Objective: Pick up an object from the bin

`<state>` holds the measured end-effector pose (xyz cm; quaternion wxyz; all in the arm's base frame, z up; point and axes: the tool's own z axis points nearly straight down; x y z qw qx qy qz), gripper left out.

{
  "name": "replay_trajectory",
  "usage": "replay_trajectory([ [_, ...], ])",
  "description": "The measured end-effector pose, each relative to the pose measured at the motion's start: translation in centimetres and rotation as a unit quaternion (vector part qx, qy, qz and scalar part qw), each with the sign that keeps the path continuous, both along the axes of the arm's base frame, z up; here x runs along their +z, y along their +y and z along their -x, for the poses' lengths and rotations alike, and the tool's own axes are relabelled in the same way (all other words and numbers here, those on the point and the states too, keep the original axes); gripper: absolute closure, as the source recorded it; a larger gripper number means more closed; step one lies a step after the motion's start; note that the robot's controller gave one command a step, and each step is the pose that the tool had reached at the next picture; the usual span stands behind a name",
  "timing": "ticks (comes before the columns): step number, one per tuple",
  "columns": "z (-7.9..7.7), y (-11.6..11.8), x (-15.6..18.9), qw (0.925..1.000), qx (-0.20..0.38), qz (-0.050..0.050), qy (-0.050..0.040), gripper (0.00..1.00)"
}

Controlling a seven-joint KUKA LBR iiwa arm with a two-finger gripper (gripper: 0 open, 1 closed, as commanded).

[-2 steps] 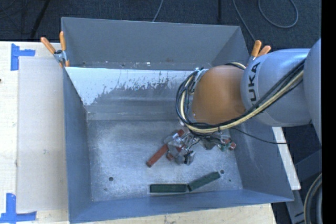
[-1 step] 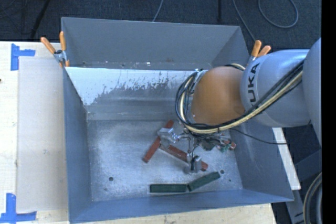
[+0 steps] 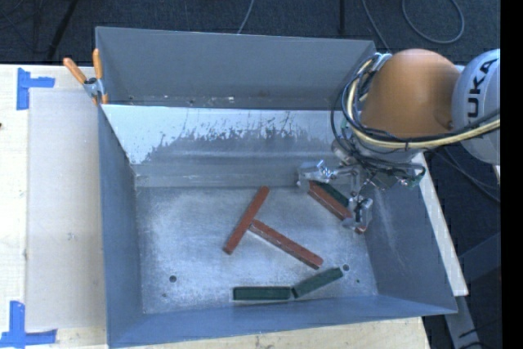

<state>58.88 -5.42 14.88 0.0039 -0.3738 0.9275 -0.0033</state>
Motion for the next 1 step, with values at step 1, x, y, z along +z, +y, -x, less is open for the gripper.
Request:
replay_trajectory([
  [1, 3.72, 5.61, -8.24, 0.9998, -0.015, -0.002, 0.009, 0.0],
])
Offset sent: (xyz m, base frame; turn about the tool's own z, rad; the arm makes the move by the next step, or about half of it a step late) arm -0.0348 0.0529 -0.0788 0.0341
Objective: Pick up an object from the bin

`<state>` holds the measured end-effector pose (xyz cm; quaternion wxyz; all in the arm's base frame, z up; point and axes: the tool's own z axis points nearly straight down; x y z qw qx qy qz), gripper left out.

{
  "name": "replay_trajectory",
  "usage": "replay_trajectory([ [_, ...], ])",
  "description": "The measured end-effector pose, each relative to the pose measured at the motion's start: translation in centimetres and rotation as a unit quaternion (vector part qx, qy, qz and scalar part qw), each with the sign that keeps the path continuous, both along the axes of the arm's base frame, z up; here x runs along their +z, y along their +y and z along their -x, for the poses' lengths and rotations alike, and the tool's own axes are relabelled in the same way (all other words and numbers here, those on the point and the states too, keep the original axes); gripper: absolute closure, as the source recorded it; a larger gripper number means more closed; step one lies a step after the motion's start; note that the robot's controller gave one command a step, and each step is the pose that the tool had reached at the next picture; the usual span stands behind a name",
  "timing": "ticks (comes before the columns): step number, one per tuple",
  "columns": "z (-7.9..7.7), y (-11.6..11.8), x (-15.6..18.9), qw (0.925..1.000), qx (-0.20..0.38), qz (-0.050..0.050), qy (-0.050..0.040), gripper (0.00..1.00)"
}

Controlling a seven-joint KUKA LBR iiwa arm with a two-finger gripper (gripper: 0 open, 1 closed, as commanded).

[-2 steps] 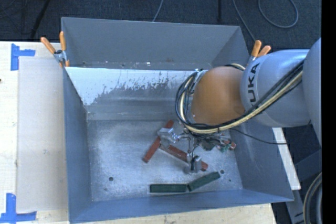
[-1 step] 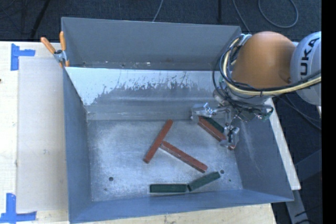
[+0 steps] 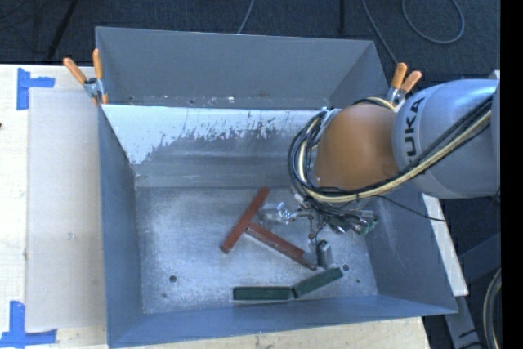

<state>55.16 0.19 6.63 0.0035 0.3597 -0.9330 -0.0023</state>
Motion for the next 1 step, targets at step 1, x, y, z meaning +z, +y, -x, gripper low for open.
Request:
replay_trajectory([
  [1, -1.23, 8.87, 6.98, 0.9997, -0.023, -0.002, -0.0068, 0.0],
])
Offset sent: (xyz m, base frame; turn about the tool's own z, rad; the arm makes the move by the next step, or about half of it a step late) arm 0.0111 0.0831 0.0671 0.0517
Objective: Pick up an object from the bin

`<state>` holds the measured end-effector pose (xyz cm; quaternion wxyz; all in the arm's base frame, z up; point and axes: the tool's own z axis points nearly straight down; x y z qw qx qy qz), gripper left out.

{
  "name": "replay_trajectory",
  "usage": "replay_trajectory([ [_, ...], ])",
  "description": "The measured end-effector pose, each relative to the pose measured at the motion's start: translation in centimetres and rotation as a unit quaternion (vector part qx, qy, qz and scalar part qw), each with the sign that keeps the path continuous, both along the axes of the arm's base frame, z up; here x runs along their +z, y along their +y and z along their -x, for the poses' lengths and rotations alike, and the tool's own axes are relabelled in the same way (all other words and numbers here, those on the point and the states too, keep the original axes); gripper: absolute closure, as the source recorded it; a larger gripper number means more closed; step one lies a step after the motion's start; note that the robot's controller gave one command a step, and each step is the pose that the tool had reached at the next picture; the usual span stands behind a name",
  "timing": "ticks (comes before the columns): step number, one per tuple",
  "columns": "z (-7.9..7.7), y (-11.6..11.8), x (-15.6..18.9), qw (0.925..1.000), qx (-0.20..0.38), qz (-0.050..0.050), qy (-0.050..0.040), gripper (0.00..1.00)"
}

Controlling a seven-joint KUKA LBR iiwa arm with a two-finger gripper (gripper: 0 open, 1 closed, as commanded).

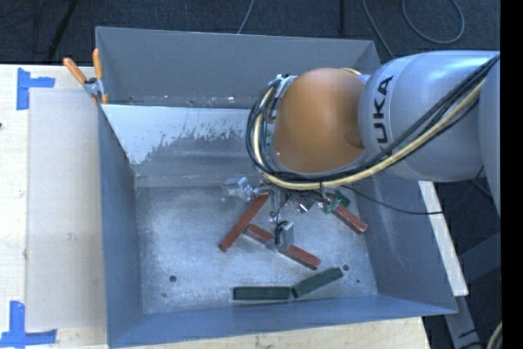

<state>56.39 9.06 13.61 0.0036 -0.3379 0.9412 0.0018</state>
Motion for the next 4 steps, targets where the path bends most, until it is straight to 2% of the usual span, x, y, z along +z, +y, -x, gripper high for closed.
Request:
replay_trajectory([
  [1, -5.1, -0.4, -6.9, 0.9995, -0.031, 0.003, 0.0048, 0.0],
  [2, -5.3, -0.4, -6.3, 0.9995, -0.032, 0.002, 0.0003, 1.0],
  [3, -5.2, -0.4, -6.5, 0.9995, -0.032, 0.001, 0.0006, 0.0],
  [4, -2.4, -10.6, -1.4, 0.9983, -0.059, 0.004, 0.0016, 0.0],
])
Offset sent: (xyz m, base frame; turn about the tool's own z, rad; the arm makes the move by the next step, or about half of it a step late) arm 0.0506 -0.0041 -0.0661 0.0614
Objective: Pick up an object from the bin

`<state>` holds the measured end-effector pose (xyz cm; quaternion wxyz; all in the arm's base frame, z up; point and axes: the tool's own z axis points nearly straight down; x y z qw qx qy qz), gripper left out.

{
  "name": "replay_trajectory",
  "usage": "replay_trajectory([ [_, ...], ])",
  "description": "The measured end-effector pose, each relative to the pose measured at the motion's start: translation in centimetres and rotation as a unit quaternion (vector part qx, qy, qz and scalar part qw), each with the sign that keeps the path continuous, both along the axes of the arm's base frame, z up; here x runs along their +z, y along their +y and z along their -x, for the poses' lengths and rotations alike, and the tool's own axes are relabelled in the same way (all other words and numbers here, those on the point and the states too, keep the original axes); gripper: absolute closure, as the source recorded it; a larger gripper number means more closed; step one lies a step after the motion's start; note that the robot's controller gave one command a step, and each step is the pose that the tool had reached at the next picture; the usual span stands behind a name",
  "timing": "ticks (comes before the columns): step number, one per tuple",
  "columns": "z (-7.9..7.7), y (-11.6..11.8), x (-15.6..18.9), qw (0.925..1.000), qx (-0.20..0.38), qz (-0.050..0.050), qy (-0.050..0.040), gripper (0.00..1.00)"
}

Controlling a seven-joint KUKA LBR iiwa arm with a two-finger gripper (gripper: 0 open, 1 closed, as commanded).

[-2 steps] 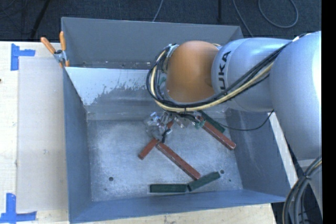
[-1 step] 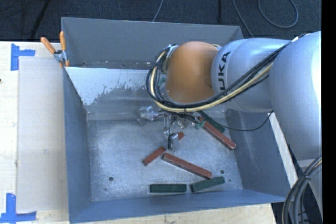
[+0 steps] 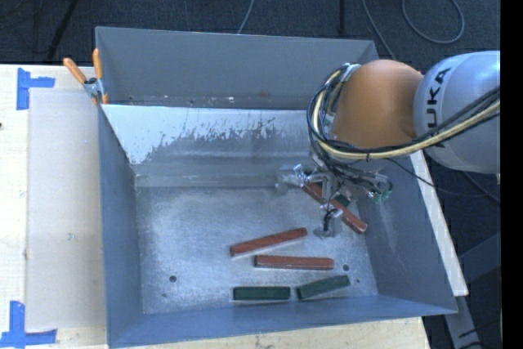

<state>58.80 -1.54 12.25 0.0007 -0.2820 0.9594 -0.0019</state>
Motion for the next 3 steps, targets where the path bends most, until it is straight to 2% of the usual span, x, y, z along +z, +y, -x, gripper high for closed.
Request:
replay_trajectory([
  [1, 3.7, 2.6, -5.5, 0.999, -0.045, -0.002, 0.0037, 0.0],
  [2, 3.5, 2.5, -5.0, 0.999, -0.044, -0.001, 0.0023, 1.0],
  [3, 4.4, 2.6, -1.2, 0.9985, -0.054, -0.002, -0.0003, 1.0],
])
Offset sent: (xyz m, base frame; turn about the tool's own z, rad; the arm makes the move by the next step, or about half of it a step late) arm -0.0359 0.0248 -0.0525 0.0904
